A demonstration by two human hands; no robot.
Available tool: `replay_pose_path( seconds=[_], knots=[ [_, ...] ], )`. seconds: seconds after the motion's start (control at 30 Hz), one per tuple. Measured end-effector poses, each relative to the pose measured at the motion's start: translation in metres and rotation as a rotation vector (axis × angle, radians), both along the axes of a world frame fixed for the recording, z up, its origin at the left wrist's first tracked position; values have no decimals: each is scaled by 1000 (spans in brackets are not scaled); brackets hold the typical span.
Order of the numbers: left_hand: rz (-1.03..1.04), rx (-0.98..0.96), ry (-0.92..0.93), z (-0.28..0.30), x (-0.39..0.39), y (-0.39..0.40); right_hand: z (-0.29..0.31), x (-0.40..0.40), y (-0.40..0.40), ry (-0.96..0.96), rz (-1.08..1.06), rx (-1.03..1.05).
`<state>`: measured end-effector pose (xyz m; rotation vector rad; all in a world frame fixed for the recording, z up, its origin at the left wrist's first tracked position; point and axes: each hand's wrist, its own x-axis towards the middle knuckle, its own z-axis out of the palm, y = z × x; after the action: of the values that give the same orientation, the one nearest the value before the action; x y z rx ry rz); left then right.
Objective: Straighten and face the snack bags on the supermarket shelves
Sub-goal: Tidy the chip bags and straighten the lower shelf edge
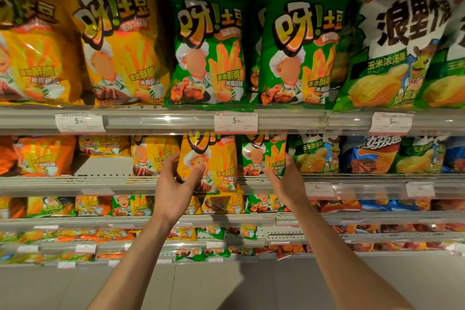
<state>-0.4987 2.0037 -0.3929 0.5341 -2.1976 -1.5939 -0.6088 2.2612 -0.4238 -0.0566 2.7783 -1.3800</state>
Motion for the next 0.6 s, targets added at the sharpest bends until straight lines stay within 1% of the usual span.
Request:
replay_pose_path(
  seconds=[0.07, 0.13, 0.2, 0.37, 0.5, 0.6],
  knots=[
    [-2, -7, 0, -1, 1, 0, 0, -1, 1, 15, 33, 61],
    [-4, -24, -2, -1, 2, -1, 1, -1, 2, -1, 57, 61],
    [-4, -18, -4, -1, 3, -1, 2, 1, 4, -28, 49, -10],
    [-18, 24, 8, 4, 7, 3, 9, 13, 11, -34, -47, -221],
    [-32, 70, 2, 0, 17, -5, 14, 46, 9, -40, -125, -402],
    [-44, 107, -3, -7, 27, -20, 13, 74, 0, -43, -142, -440]
  ],
)
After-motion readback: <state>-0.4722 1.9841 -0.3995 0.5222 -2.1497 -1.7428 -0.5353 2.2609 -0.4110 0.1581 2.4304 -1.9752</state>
